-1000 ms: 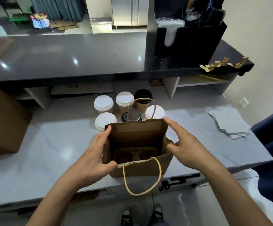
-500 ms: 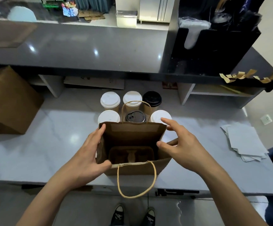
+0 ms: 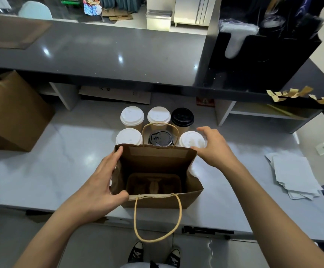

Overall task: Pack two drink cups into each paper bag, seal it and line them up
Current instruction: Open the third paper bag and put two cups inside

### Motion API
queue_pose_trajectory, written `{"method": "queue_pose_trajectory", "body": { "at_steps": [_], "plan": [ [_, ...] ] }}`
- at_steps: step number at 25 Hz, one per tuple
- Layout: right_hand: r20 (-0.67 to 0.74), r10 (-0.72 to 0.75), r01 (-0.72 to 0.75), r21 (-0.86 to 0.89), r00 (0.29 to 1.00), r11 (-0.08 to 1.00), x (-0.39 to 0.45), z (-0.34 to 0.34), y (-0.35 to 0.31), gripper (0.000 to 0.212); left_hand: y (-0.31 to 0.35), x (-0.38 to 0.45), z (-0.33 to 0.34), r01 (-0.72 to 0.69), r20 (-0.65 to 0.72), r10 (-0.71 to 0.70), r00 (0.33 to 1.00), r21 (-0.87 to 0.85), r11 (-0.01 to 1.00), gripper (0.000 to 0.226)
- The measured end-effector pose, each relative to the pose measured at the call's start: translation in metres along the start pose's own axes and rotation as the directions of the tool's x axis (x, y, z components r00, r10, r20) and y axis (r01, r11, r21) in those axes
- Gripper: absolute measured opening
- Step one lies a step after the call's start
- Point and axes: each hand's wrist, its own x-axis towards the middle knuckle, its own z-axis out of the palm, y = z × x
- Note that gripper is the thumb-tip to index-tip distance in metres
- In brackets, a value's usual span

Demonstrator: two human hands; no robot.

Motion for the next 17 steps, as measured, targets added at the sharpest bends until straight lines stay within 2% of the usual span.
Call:
{"method": "queue_pose_trajectory", "body": {
  "at_steps": [3,5,13,17],
  "plan": [
    [0.066,-0.014,0.023,-0.133,0.998,0.991,0.016,0.013,0.004,0.088,0.002,-0.001,0.0,0.016,0.001,-0.016,1.0,-0.01,1.0,0.104],
    [0.076,-0.007,0.02,-0.172,0.997,0.985,0.023,0.018,0.006,0.092,0.003,-0.003,0.0,0.024,0.002,-0.024,1.0,-0.016,1.0,0.103],
    [0.086,0.009,0.002,-0.132,0.996,0.991,0.03,0.027,0.014,0.091,0.004,-0.002,0.0,0.017,0.009,-0.017,1.0,-0.014,1.0,0.103],
    [0.032,-0.028,0.032,-0.139,0.999,0.99,0.024,0.024,0.016,0.089,0.002,-0.001,0.001,0.007,0.013,-0.007,1.0,-0.003,1.0,0.104]
  ]
}}
